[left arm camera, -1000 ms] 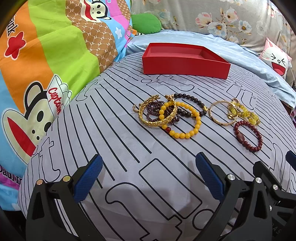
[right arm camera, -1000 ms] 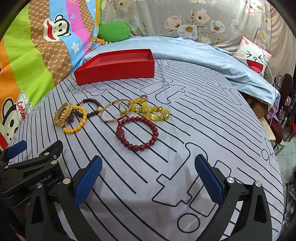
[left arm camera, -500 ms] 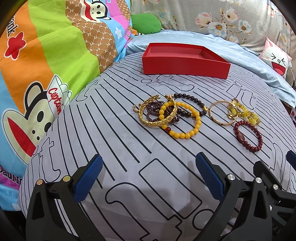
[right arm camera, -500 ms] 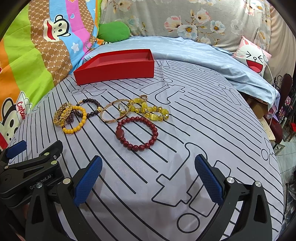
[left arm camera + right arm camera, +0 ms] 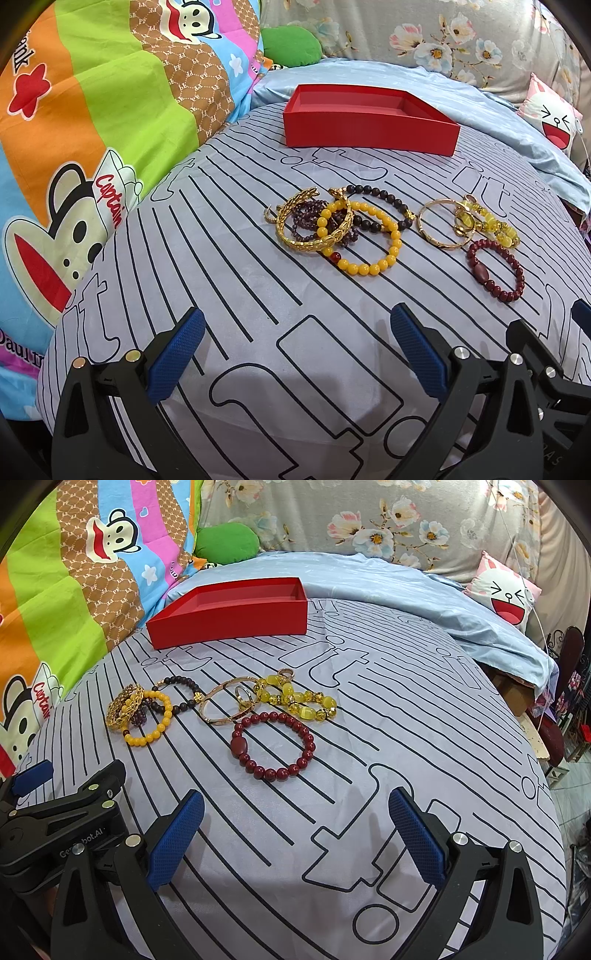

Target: Organize jewelry

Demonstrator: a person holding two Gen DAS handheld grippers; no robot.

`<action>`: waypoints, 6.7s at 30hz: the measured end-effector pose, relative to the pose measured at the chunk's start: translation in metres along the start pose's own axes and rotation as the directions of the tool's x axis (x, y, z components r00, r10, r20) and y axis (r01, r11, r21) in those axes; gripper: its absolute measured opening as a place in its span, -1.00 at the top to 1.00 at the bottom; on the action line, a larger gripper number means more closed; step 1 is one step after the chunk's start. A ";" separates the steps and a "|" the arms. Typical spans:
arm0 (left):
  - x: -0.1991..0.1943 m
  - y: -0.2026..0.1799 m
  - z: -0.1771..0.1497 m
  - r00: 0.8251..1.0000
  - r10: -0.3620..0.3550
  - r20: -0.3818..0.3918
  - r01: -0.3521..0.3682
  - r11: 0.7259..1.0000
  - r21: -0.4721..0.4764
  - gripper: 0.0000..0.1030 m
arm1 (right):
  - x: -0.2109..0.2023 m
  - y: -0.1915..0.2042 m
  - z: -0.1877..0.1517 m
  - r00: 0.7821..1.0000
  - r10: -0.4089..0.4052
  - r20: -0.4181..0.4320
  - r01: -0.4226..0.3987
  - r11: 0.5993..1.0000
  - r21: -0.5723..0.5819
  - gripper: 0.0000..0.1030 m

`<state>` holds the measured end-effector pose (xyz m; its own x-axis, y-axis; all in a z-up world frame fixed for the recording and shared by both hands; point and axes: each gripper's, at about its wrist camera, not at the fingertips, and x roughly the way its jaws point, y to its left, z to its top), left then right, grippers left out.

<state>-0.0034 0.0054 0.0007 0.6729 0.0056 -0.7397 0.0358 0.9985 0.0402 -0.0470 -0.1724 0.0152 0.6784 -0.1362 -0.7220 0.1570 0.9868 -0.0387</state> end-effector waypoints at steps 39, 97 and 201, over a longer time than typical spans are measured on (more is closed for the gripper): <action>0.042 0.017 0.058 0.985 -0.169 -0.032 0.165 0.981 -0.104 -0.70 | 0.013 -0.009 0.014 0.999 0.031 -0.042 -0.030 0.999 0.032 -0.87; 0.006 0.006 0.008 0.986 -0.167 -0.007 0.167 0.986 -0.014 -0.05 | 0.046 -0.021 0.031 0.995 0.011 -0.100 -0.006 0.999 0.051 0.08; 0.041 0.013 0.132 0.992 -0.108 -0.065 0.112 0.991 0.066 -0.64 | 0.042 -0.008 0.132 0.984 0.151 -0.098 -0.160 0.983 -0.091 0.06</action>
<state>0.1224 0.0120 0.0597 0.6158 -0.0989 -0.7816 0.1598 0.9871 0.0010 0.0749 -0.1972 0.0765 0.6209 0.0233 -0.7836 -0.0195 0.9997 0.0143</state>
